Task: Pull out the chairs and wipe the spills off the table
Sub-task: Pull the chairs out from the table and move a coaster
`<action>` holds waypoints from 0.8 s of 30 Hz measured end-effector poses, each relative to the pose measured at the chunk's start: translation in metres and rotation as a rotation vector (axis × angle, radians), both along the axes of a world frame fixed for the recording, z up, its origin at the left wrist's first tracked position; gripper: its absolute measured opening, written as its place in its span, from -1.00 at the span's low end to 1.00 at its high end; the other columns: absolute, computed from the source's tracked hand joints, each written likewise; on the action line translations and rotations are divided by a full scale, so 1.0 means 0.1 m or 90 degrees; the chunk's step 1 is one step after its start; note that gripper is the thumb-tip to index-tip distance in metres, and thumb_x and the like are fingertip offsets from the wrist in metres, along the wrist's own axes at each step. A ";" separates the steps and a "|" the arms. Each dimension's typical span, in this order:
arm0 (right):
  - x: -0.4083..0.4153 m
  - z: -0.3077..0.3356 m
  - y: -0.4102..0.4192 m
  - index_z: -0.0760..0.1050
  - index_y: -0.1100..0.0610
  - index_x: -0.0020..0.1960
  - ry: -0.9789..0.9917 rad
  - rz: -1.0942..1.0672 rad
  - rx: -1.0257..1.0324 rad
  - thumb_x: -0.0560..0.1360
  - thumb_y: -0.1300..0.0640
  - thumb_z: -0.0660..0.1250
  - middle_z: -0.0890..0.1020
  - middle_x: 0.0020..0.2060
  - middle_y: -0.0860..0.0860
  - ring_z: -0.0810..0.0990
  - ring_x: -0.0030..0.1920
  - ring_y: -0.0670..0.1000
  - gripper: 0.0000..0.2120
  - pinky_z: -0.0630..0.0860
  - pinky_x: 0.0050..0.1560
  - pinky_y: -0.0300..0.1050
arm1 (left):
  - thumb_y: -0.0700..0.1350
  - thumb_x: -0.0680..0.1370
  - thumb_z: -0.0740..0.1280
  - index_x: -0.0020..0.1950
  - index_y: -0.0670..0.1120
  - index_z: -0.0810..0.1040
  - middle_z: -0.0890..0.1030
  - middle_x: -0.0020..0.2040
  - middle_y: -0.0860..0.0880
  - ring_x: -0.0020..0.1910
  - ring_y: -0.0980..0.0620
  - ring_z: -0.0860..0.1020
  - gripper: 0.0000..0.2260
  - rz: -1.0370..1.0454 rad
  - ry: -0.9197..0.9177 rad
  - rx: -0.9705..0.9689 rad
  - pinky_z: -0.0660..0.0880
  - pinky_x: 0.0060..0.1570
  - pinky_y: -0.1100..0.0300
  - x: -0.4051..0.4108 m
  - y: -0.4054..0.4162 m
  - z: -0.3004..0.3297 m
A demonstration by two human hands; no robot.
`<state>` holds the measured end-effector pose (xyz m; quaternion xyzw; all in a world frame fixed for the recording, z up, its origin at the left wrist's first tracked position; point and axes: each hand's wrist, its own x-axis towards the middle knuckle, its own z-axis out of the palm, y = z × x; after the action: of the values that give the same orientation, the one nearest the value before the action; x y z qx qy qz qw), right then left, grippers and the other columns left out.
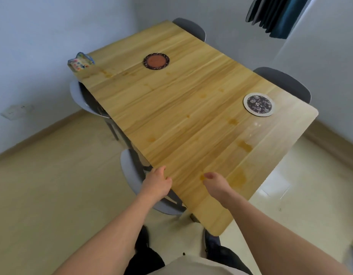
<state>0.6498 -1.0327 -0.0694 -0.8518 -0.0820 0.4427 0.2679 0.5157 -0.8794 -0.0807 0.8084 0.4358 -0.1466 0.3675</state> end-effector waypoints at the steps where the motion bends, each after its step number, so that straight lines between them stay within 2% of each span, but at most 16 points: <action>1: -0.12 -0.04 0.09 0.39 0.13 0.39 0.032 -0.071 -0.007 0.60 0.14 0.13 0.57 0.17 0.04 0.57 0.10 0.06 -0.62 0.52 0.03 -0.09 | -0.01 0.62 0.17 0.57 -0.06 0.22 0.26 0.54 -0.09 0.47 -0.13 0.28 -0.49 -0.006 0.008 0.004 0.27 0.44 -0.01 -0.08 0.15 -0.04; 3: -0.36 -0.10 0.21 0.48 0.17 0.21 0.059 -0.175 -0.018 0.57 0.19 0.12 0.62 -0.09 0.06 0.60 -0.14 0.06 -0.73 0.51 -0.21 -0.10 | -0.04 0.60 0.19 0.58 -0.08 0.18 0.20 0.56 -0.10 0.51 -0.16 0.22 -0.46 0.020 0.017 0.003 0.22 0.46 -0.02 -0.23 0.45 -0.09; 4: -0.50 -0.13 0.26 0.50 0.21 0.12 0.051 -0.199 -0.032 0.55 0.21 0.12 0.62 -0.16 0.09 0.58 -0.23 0.06 -0.76 0.48 -0.27 -0.09 | -0.06 0.60 0.20 0.58 -0.10 0.17 0.19 0.56 -0.12 0.51 -0.18 0.21 -0.44 0.043 0.024 -0.005 0.22 0.46 -0.03 -0.33 0.64 -0.13; 7: -0.91 -0.15 0.31 0.46 0.21 -0.08 0.074 -0.153 -0.125 0.53 0.18 0.15 0.56 -0.20 0.11 0.51 -0.29 0.09 -0.86 0.45 -0.30 -0.11 | -0.11 0.55 0.26 0.49 -0.17 0.27 0.36 0.44 -0.23 0.37 -0.27 0.38 -0.48 0.184 0.039 -0.030 0.40 0.31 -0.06 -0.59 1.17 -0.26; 9: -1.18 -0.10 0.28 0.45 0.19 -0.05 0.211 -0.159 -0.173 0.55 0.08 0.16 0.56 -0.18 0.10 0.49 -0.32 0.07 -0.82 0.44 -0.33 -0.14 | -0.15 0.58 0.26 0.42 -0.21 0.32 0.44 0.35 -0.24 0.25 -0.26 0.47 -0.58 0.307 0.021 -0.129 0.45 0.15 0.02 -0.73 1.37 -0.32; 12: -1.40 -0.12 0.22 0.43 0.21 0.17 0.345 -0.272 -0.124 0.57 -0.06 0.16 0.62 -0.01 0.12 0.60 -0.14 0.11 -0.63 0.54 -0.15 -0.07 | -0.14 0.64 0.19 0.21 -0.15 0.42 0.49 0.13 -0.14 -0.02 -0.10 0.47 -0.82 0.386 -0.012 -0.268 0.39 -0.11 0.05 -0.76 1.47 -0.40; 14: -1.48 -0.22 0.21 0.36 0.16 0.21 0.384 -0.383 -0.043 0.59 -0.06 0.16 0.61 0.08 0.13 0.62 0.02 0.13 -0.67 0.56 -0.02 0.00 | -0.17 0.65 0.13 0.25 -0.15 0.46 0.56 0.15 -0.14 -0.02 -0.07 0.51 -0.78 0.374 -0.024 -0.342 0.41 -0.12 0.11 -0.71 1.47 -0.49; 16: -1.53 -0.36 0.31 0.32 0.08 0.20 0.431 -0.509 0.043 0.62 -0.01 0.15 0.57 0.14 0.14 0.58 0.11 0.15 -0.78 0.51 0.13 0.06 | -0.24 0.65 0.08 0.28 -0.15 0.46 0.61 0.16 -0.15 0.02 -0.10 0.56 -0.73 0.383 -0.046 -0.372 0.49 -0.14 0.12 -0.66 1.44 -0.57; 18: -1.55 -0.52 0.47 0.34 0.15 0.20 0.453 -0.628 0.127 0.65 0.11 0.14 0.56 0.10 0.14 0.54 0.15 0.17 -0.82 0.45 0.24 0.11 | -0.30 0.64 0.07 0.25 -0.16 0.46 0.62 0.11 -0.16 0.02 -0.11 0.59 -0.74 0.403 -0.072 -0.381 0.54 -0.19 0.11 -0.63 1.42 -0.66; 21: -1.56 -0.75 0.70 0.34 0.31 0.20 0.433 -0.794 0.173 0.62 0.34 0.09 0.53 -0.07 0.19 0.56 0.15 0.22 -0.83 0.48 0.17 0.08 | -0.37 0.62 0.08 0.23 -0.19 0.44 0.61 0.08 -0.16 0.06 -0.14 0.59 -0.74 0.389 -0.105 -0.381 0.56 -0.19 0.10 -0.60 1.50 -0.78; 24: -1.61 -0.79 0.79 0.32 0.32 0.16 0.380 -0.834 0.170 0.59 0.42 0.07 0.53 -0.14 0.21 0.60 -0.01 0.19 -0.82 0.52 0.10 0.05 | -0.38 0.62 0.12 0.23 -0.22 0.41 0.58 0.13 -0.22 0.12 -0.18 0.57 -0.78 0.404 -0.116 -0.393 0.55 -0.14 0.07 -0.61 1.59 -0.84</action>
<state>0.4892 -0.9537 -0.1486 -0.5291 0.4676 0.3909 0.5904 0.4544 -0.7204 -0.1643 0.4972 0.5635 -0.0779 0.6551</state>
